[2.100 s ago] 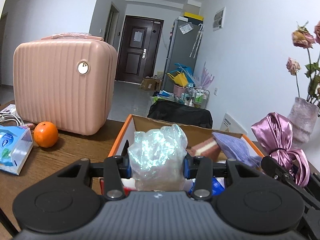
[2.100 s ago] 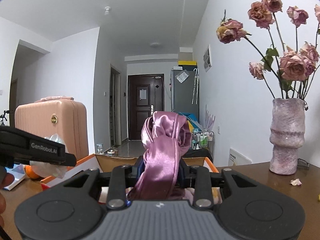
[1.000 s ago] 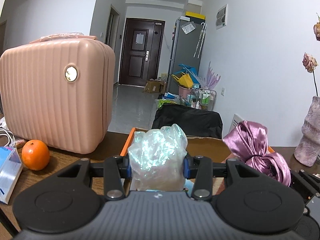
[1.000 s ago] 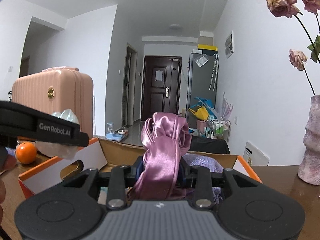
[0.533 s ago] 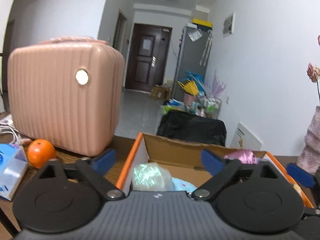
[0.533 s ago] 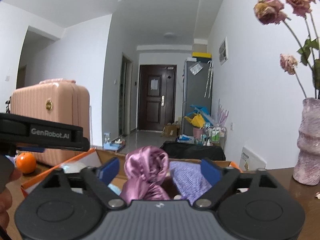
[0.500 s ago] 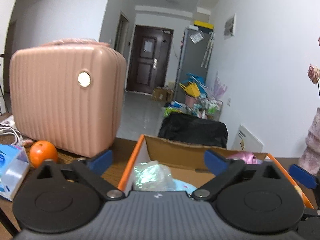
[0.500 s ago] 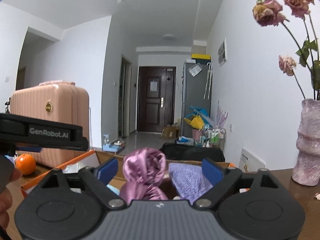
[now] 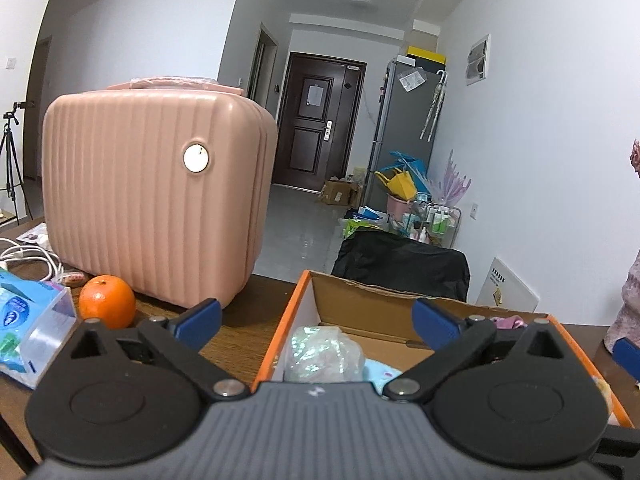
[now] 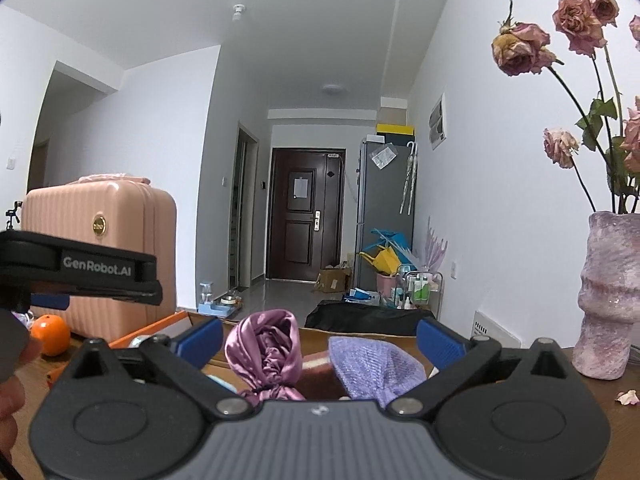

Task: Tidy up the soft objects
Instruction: 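Open both grippers to drop the plastic item and scrunchie into the box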

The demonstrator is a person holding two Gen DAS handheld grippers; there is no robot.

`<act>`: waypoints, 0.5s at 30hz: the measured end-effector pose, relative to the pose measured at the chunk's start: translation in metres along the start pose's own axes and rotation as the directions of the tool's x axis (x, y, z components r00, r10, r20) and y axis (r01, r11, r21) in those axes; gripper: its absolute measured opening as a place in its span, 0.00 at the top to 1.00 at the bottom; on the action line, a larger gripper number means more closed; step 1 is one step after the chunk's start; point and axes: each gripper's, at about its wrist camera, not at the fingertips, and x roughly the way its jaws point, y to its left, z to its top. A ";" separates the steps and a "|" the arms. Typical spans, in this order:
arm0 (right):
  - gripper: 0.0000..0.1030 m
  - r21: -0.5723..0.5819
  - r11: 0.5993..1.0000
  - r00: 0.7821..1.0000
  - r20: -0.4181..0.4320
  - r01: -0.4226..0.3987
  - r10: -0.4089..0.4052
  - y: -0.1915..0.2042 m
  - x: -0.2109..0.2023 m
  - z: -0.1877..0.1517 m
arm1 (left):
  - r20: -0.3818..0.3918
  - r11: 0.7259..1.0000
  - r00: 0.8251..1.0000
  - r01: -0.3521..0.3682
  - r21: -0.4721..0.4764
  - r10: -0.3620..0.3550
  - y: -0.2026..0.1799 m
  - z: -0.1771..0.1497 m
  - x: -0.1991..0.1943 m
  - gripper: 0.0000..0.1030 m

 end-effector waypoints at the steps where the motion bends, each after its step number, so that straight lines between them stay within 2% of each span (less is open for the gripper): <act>1: 0.00 0.002 1.000 1.000 0.002 0.001 -0.001 -0.001 -0.003 0.000 | 0.001 1.000 1.000 -0.004 0.002 0.004 0.001 -0.001 -0.002 0.00; 15: 0.00 0.030 0.999 0.999 0.022 0.027 -0.028 -0.009 -0.069 -0.003 | 0.024 0.997 0.998 -0.063 0.038 0.062 0.019 -0.019 -0.055 0.00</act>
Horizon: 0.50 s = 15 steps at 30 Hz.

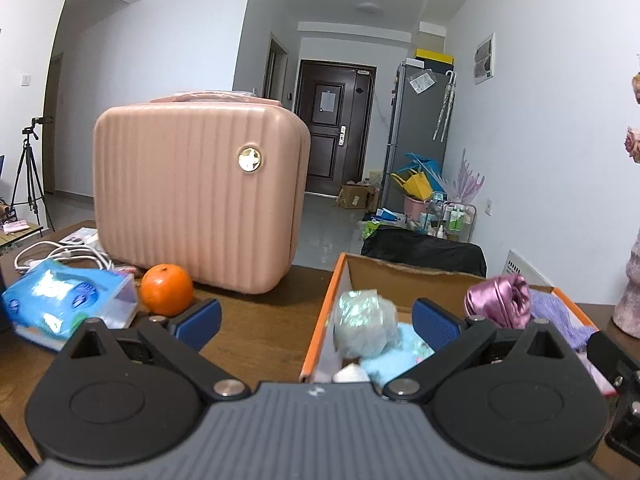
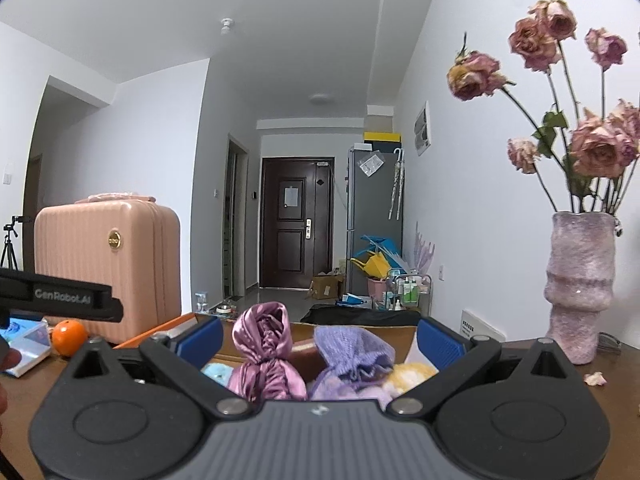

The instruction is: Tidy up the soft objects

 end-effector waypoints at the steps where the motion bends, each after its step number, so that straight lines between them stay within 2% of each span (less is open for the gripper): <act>1: 0.00 -0.002 1.000 1.000 -0.002 0.002 -0.002 0.001 -0.005 0.000 | -0.001 1.000 1.000 0.000 0.001 0.000 0.001 -0.001 -0.004 0.00; 15: 0.00 -0.007 1.000 0.998 -0.054 0.013 -0.013 -0.003 -0.095 -0.010 | -0.024 0.999 1.000 0.006 0.032 -0.005 0.014 -0.029 -0.073 0.00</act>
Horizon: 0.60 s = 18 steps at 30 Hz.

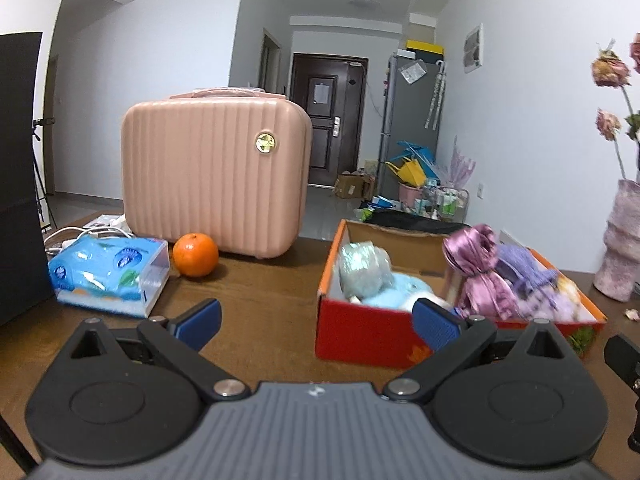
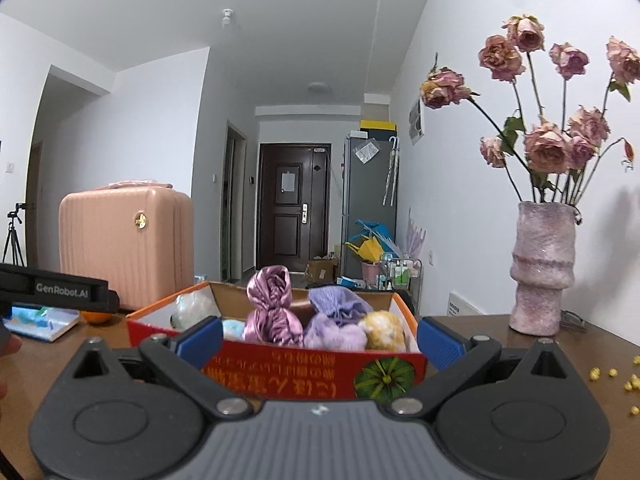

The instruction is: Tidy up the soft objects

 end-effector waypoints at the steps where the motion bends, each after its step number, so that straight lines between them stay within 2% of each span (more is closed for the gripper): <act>1: 0.00 0.002 1.000 1.000 -0.003 0.000 0.000 -0.001 -0.006 -0.001 | -0.003 1.000 1.000 0.005 0.003 -0.005 0.000 -0.002 -0.004 0.00; 8: 0.00 0.024 1.000 0.999 -0.042 0.004 -0.003 -0.006 -0.054 -0.009 | -0.013 0.998 0.998 0.060 0.028 -0.059 -0.002 -0.022 -0.049 0.00; 13: 0.00 0.036 0.999 1.000 -0.029 0.011 -0.010 -0.007 -0.097 -0.015 | -0.027 0.991 0.993 0.116 0.063 -0.114 -0.005 -0.037 -0.082 0.00; 18: 0.00 0.053 0.999 0.999 -0.037 0.011 -0.009 -0.013 -0.132 -0.019 | -0.017 0.986 0.991 0.136 0.094 -0.135 -0.006 -0.050 -0.118 0.00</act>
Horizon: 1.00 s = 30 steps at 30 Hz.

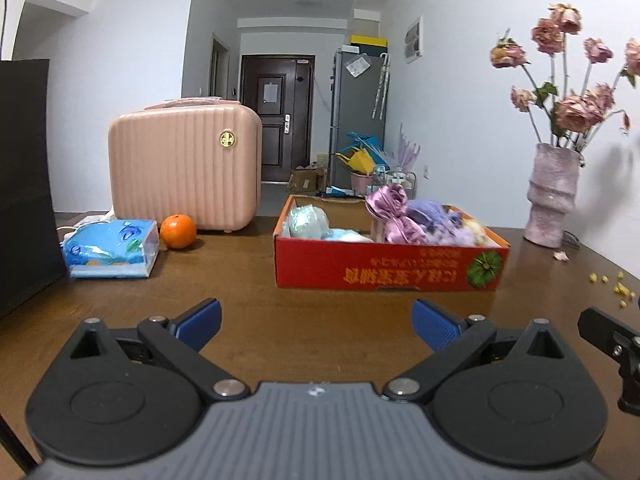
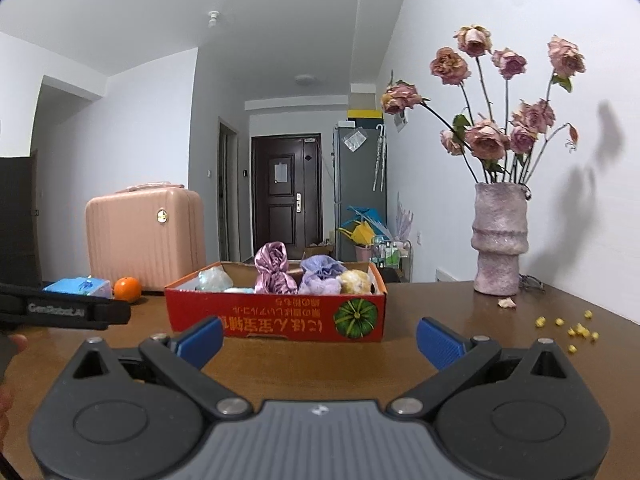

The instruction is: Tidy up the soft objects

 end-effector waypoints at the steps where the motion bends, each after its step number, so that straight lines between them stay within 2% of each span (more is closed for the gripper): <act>1: 0.00 0.000 1.000 1.000 0.000 -0.001 0.001 0.000 -0.006 0.000 | -0.001 1.000 1.000 0.003 0.003 -0.003 0.000 -0.002 -0.007 0.00; 7: 0.00 0.007 1.000 1.000 -0.022 -0.021 0.021 0.000 -0.053 -0.002 | 0.001 0.999 1.000 0.032 0.034 -0.032 -0.001 -0.018 -0.061 0.00; 12: 0.00 -0.050 0.998 0.999 -0.006 -0.049 0.049 0.014 -0.093 -0.002 | 0.002 0.997 0.998 0.055 0.056 -0.055 -0.001 -0.037 -0.101 0.00; 20: 0.00 -0.064 0.995 0.997 0.001 -0.072 0.072 0.031 -0.134 -0.007 | 0.074 0.995 0.996 0.042 0.091 -0.049 -0.001 -0.053 -0.157 0.00; 30: 0.00 -0.047 0.997 0.998 0.013 -0.060 0.061 0.032 -0.153 -0.006 | 0.092 0.998 0.995 0.025 0.057 -0.030 0.009 -0.063 -0.185 0.00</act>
